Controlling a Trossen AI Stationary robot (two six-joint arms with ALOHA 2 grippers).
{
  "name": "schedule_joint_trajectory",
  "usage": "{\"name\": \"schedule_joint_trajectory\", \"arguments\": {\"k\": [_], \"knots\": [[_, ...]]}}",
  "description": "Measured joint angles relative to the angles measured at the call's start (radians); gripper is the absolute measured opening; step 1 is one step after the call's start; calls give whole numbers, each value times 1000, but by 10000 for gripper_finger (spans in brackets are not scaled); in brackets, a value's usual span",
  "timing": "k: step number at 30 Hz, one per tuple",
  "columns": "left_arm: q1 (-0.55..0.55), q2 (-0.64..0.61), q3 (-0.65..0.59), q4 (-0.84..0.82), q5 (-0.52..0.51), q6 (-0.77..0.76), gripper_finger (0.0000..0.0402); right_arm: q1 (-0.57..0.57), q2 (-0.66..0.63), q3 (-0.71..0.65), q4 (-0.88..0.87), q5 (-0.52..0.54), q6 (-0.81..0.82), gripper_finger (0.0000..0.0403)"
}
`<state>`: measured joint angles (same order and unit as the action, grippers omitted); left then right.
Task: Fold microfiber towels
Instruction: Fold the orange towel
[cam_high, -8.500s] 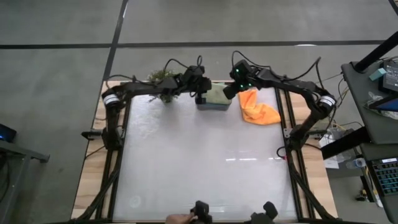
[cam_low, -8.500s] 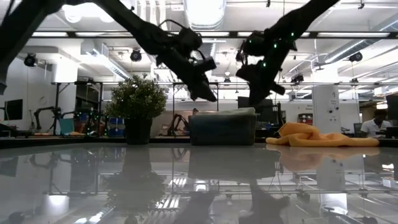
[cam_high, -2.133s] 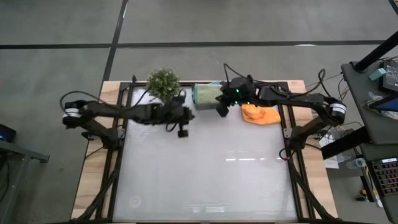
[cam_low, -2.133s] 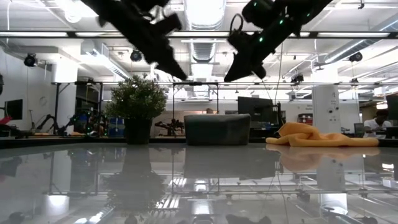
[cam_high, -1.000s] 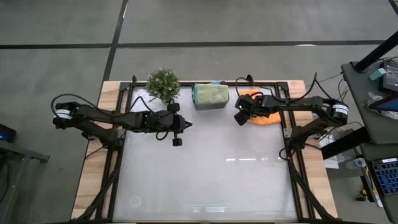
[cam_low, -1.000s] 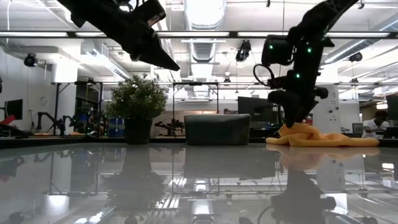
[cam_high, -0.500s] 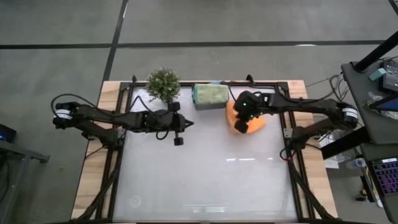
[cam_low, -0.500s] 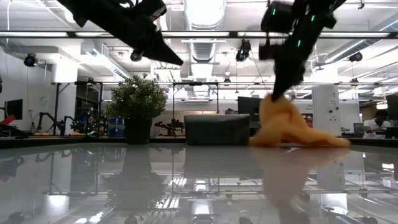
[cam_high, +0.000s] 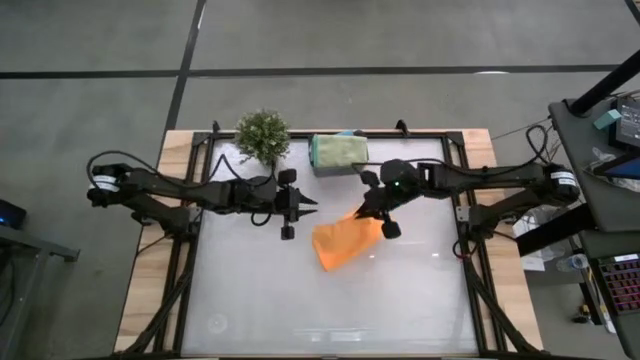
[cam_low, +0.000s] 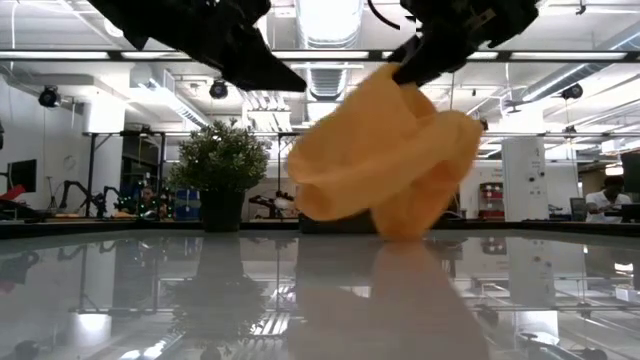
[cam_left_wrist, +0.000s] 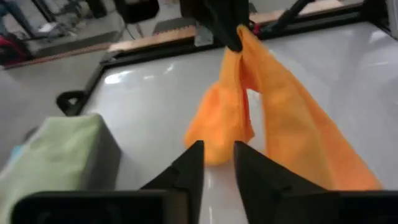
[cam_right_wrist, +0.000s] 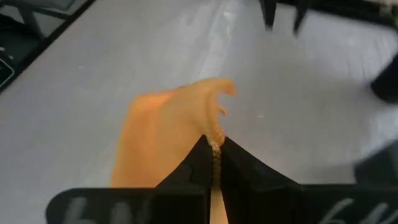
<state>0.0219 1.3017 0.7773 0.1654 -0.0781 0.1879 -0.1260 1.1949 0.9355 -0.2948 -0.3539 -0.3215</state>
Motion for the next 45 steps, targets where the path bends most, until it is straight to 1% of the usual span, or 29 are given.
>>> {"name": "schedule_joint_trajectory", "arguments": {"k": [2, 5, 8, 9, 12, 18, 21, 24, 27, 29, 33, 35, 38, 42, 45], "knots": [[0, 19, 0, -10, 27, -12, 94, 2, 19, 3, 12, -11, 19, 9], [0, 47, -2, -72, 48, -44, 126, 2, 52, 0, -18, -15, 121, 9], [0, 85, -23, -90, 60, -77, 146, 1, 105, -6, -102, -12, 196, 9], [0, 104, -31, -73, 68, -78, 150, 2, 125, -7, -114, -12, 212, 9], [0, 172, -62, -12, 106, -90, 153, 4, 191, -7, -123, -13, 254, 9], [4, 356, -57, 264, 111, -102, 154, 6, 304, -7, -143, -12, 232, 9], [10, 425, -38, 300, 123, -104, 154, 6, 339, -7, -142, -12, 232, 9], [20, 469, -24, 314, 193, -105, 154, 6, 361, -7, -137, -12, 224, 9], [33, 513, -23, 386, 279, -106, 153, 6, 371, -7, -125, -12, 216, 9], [38, 518, -23, 397, 328, -108, 148, 6, 371, -6, -125, -12, 217, 9], [37, 508, -27, 353, 339, -115, 126, 6, 364, -6, -119, -10, 228, 9], [37, 501, -31, 335, 340, -128, 106, 6, 360, -6, -119, 8, 240, 9], [37, 496, -31, 317, 340, -130, 70, 6, 356, -6, -119, 67, 245, 9], [37, 496, -31, 303, 340, -130, 16, 5, 354, -6, -115, 78, 247, 9], [37, 496, -31, 295, 340, -111, 3, 5, 353, -6, -105, 82, 279, 9]]}}
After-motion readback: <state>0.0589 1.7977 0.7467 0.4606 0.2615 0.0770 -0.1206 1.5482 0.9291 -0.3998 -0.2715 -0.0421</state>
